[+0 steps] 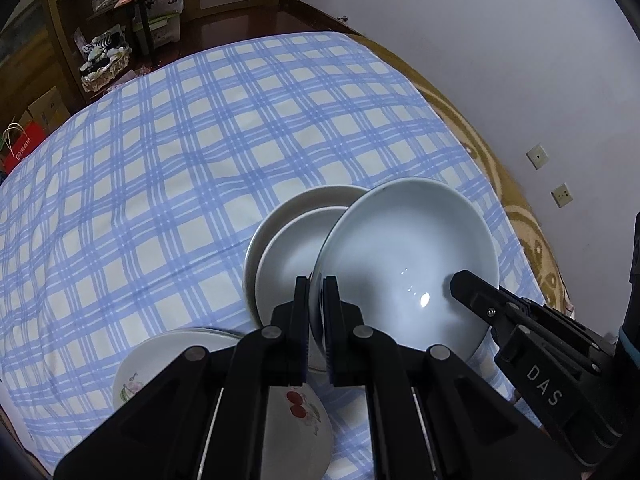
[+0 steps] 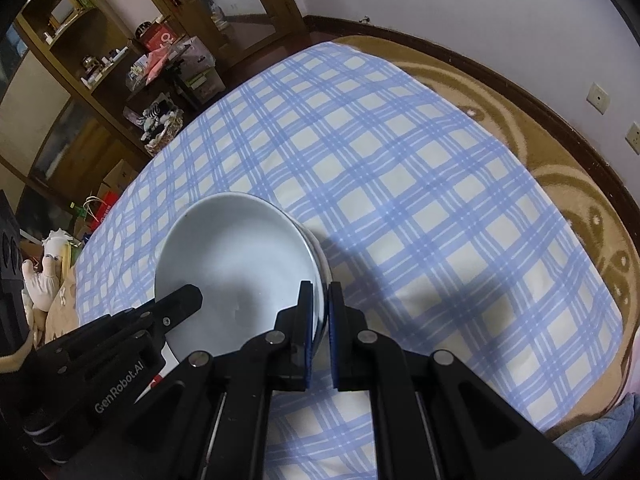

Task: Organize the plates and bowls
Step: 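Hold the white bowl on the stack with both tools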

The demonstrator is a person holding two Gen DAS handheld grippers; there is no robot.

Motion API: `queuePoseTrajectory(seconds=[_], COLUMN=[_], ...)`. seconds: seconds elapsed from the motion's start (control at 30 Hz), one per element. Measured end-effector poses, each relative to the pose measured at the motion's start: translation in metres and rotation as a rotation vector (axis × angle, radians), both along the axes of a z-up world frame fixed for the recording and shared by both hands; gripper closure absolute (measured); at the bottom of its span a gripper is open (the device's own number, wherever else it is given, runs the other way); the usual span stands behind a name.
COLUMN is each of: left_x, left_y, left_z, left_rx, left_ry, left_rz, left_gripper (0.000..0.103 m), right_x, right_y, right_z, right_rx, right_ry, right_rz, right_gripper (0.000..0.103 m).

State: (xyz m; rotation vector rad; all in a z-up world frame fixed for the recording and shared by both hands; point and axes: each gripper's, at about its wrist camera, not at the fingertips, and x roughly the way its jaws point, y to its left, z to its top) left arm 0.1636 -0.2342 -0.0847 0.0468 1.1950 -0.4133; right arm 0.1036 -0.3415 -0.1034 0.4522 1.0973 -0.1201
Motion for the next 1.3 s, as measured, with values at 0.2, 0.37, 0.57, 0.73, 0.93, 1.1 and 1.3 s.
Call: queuePoseTrajectory(seconds=[0.2,0.37,0.57,0.73,0.93,1.1,1.3], left_x=[0.002,0.003,0.005,0.007,0.007,0.007,0.006], left_y=[-0.001,0.003,0.009,0.014,0.019,0.019,0.02], left_z=[-0.009,-0.012,-0.015,-0.025,-0.033,-0.033,-0.033], left_rx=[0.004,0.017,0.031,0.017,0.004,0.003,0.002], left_ry=[0.018,0.023,0.03,0.076,0.097,0.099,0.093], left_rz=[0.002,0.012,0.023,0.029,0.033,0.014,-0.026], left_gripper=[0.096,0.096,0.096,0.095,0.095,0.095,0.094], right_x=[0.001,0.004,0.007,0.007,0.008,0.009,0.011], right_y=[-0.003,0.0,0.009,0.011,0.017,0.018,0.026], right_z=[-0.007,-0.013,-0.017,-0.02,-0.025,-0.024,-0.021], right_rx=[0.006,0.021,0.011,0.011,-0.009,-0.027,-0.085], right_ry=[0.01,0.015,0.016,0.02,0.034,0.023,0.032], right_rz=[-0.001,0.009,0.03,0.037,0.062,0.057,0.088], right_gripper=[0.095,0.095,0.095,0.095,0.094,0.094,0.095])
